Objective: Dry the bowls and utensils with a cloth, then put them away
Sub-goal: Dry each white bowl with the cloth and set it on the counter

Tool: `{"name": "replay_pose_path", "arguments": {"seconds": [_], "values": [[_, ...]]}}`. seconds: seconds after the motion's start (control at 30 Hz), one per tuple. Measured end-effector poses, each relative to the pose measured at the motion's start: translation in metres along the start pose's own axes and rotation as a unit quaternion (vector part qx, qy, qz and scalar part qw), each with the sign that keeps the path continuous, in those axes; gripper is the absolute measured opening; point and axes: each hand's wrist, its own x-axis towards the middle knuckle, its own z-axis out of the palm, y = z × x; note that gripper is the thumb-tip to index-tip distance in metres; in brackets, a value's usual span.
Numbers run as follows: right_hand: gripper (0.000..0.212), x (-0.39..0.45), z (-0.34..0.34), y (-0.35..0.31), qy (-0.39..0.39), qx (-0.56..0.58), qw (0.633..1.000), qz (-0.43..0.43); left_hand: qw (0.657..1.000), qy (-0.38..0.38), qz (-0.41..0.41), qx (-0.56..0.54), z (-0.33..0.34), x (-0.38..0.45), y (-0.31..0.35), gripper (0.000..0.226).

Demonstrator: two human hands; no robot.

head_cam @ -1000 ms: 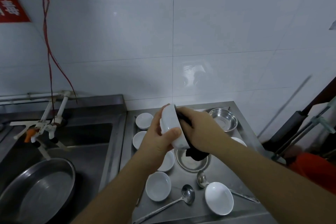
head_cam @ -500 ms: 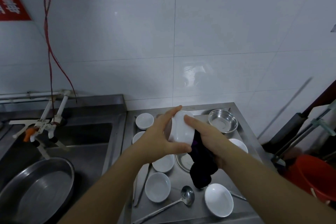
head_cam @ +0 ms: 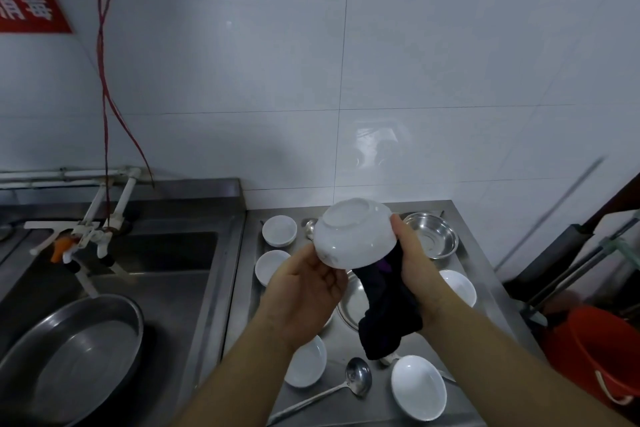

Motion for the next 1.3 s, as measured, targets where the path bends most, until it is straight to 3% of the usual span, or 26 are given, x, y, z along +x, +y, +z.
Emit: {"name": "replay_pose_path", "arguments": {"seconds": [0.17,0.33,0.47,0.57,0.63,0.73,0.77,0.8,0.97,1.07,1.2,1.3], "values": [[0.061,-0.004,-0.002,0.003,0.053,-0.026,0.998,0.024,0.997,-0.005,0.043,-0.057,0.005,0.001,0.014,0.04],[0.045,-0.004,-0.013,0.008,0.178,-0.2,0.962,0.049,0.993,0.036,0.105,0.05,0.003,0.005,0.037,0.045],[0.027,0.0,-0.012,-0.007,0.193,-0.164,0.964,-0.08,0.978,0.042,0.13,0.159,0.0,0.004,0.041,0.026],[0.017,-0.003,0.007,-0.022,0.141,-0.214,0.937,-0.236,0.945,0.039,0.124,0.301,0.007,0.003,0.031,0.033],[0.02,-0.006,0.017,-0.025,0.074,-0.35,0.866,-0.35,0.939,0.01,0.119,0.324,0.013,0.001,0.026,0.019],[0.027,-0.003,0.016,-0.017,0.01,-0.585,0.657,-0.475,0.912,-0.023,0.132,0.387,0.014,-0.005,0.019,0.017],[0.032,-0.003,0.015,-0.014,0.005,-0.61,0.623,-0.49,0.9,-0.023,0.147,0.41,0.012,-0.007,0.017,0.022],[0.036,-0.003,0.014,-0.013,0.001,-0.615,0.614,-0.494,0.891,-0.015,0.157,0.427,0.011,-0.009,0.016,0.025],[0.03,-0.003,0.02,-0.013,-0.021,-0.561,0.68,-0.471,0.875,-0.029,0.153,0.458,0.022,-0.021,0.026,0.044],[0.02,0.001,0.033,-0.018,0.03,-0.503,0.757,-0.416,0.918,-0.073,0.155,0.359,0.029,-0.022,0.027,0.02],[0.017,0.02,0.039,-0.04,0.094,-0.343,0.899,-0.255,0.912,-0.099,0.169,0.361,0.033,-0.024,0.028,0.037],[0.025,0.029,0.027,-0.048,0.091,-0.282,0.949,-0.111,0.916,-0.112,0.169,0.346,0.038,-0.027,0.033,0.029]]}}
